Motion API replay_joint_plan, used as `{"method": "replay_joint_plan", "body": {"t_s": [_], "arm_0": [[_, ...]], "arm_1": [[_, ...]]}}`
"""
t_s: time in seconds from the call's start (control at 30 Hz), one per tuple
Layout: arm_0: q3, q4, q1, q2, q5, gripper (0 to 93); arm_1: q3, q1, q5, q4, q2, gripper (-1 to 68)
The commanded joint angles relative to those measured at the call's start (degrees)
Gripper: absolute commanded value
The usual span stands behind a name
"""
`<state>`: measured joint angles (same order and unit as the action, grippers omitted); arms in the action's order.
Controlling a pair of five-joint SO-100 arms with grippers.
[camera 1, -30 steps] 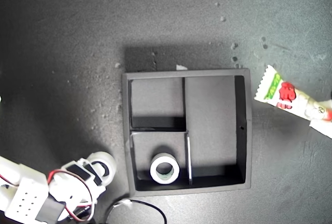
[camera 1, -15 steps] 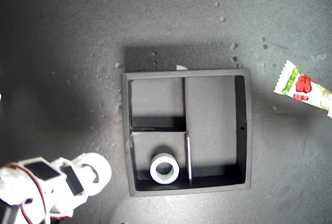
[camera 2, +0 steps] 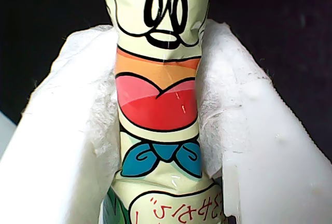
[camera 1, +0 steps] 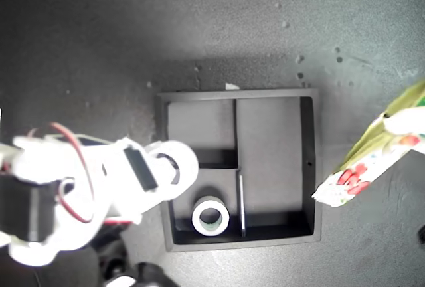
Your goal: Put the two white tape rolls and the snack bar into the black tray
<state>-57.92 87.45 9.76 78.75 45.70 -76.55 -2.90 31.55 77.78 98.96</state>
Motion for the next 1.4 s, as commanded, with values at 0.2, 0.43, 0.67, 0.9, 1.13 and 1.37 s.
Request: {"method": "replay_joint_plan", "body": {"t_s": [0.2,0.43,0.67,0.9,1.13,1.37], "arm_0": [[45.00,17.58,-1.14,-28.13,0.88,0.0],[39.64,17.58,-0.26,-28.83,4.31,0.0],[33.49,17.58,-0.88,-26.46,7.03,10.7],[31.11,17.58,-2.11,-21.53,7.03,13.6],[18.02,17.58,-6.06,1.41,6.50,9.4],[-11.60,16.70,-6.24,37.35,17.31,0.1]], "arm_1": [[11.95,-5.10,-5.80,-0.44,-10.55,-0.7],[19.69,-6.42,-6.15,-0.18,-21.62,-0.7],[22.68,-6.06,-7.12,0.00,-24.43,-0.7],[23.29,-6.50,-7.65,-0.88,-25.93,-0.7],[31.11,-7.47,-7.21,0.53,-35.16,3.8],[36.83,-8.44,-6.77,9.67,-35.07,51.8]]}}
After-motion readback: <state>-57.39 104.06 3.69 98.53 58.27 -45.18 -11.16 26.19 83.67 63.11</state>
